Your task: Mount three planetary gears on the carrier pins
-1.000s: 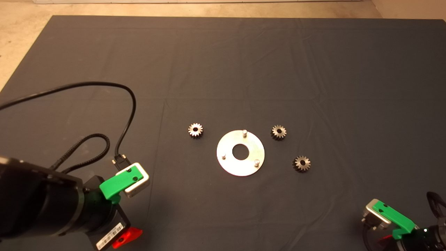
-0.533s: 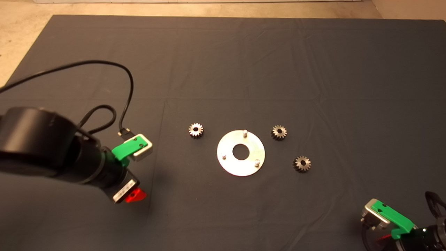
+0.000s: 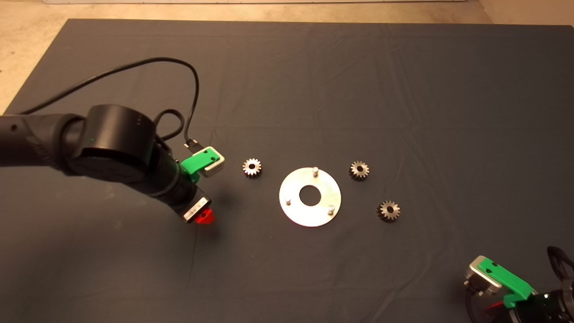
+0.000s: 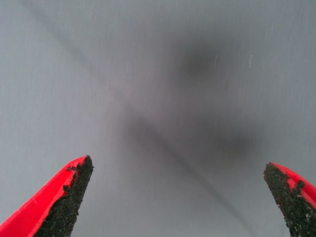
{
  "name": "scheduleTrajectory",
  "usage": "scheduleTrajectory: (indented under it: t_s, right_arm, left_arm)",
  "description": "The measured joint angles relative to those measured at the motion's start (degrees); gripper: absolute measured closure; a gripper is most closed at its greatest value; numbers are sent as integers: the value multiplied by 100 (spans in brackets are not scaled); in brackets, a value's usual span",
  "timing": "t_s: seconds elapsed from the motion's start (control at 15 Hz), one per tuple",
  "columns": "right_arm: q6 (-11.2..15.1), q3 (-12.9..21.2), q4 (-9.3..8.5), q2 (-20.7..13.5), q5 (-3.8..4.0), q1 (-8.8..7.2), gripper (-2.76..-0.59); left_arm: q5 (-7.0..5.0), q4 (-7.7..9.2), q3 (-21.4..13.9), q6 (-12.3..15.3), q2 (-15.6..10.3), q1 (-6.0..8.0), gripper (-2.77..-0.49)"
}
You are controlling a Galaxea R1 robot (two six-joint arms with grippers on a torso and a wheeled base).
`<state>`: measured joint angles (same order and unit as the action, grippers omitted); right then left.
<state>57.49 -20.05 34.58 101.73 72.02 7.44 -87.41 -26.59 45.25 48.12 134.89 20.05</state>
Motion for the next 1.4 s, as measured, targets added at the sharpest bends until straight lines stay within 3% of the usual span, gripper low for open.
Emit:
scheduleTrajectory:
  t_s: [0.27, 0.53, 1.07, 1.2, 1.4]
  right_arm:
    - [0, 0, 0, 0, 0, 0, -220]
    - [0, 0, 0, 0, 5, 0, -220]
    - [-2, 0, 0, 0, 0, 0, -220]
    - [-1, 0, 0, 2, -2, 0, -220]
    - [0, 0, 0, 0, 0, 0, -220]
  left_arm:
    - [0, -116, 809, -51, 630, -2, -248]
    - [17, -133, 1294, -153, 994, -2, -248]
    - [415, -158, 1696, -193, 1230, -7, -248]
    - [461, -201, 1820, -190, 1363, -21, -248]
    - [556, -306, 1895, -189, 1594, -148, -248]
